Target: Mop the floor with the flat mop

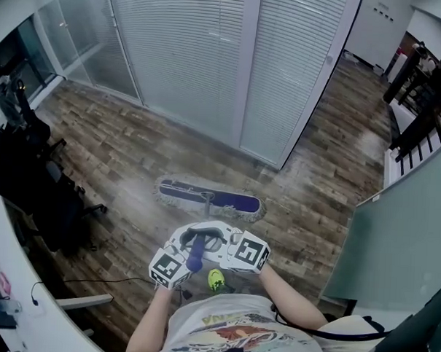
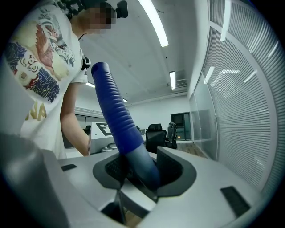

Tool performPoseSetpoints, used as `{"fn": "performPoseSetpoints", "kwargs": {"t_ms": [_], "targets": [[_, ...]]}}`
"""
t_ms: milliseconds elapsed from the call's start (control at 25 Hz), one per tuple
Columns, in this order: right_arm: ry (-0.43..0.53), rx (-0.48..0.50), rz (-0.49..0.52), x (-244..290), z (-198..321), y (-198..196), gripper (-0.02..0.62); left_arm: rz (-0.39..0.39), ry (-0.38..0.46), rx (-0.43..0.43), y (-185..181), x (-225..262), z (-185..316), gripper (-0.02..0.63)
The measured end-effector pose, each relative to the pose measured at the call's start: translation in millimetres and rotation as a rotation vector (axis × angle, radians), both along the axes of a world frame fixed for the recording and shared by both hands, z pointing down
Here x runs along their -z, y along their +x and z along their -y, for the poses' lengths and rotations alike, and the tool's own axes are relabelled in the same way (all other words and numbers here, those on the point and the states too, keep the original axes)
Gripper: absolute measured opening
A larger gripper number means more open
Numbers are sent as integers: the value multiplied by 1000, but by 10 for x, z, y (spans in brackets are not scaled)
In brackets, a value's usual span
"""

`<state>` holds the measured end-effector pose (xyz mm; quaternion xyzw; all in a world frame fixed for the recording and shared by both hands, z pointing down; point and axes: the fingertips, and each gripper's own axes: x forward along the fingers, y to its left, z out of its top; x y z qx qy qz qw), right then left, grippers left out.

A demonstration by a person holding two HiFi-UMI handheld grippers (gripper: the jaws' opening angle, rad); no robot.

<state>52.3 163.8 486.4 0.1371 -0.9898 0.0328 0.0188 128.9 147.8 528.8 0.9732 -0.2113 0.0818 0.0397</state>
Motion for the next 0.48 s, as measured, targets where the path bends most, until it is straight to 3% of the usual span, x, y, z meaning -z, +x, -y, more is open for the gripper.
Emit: {"fn": "performPoseSetpoints", "kwargs": {"t_ms": [480], "targets": [[-10, 37, 39, -22, -1748, 214, 169, 41, -11, 27, 191, -62, -1720, 153]]}}
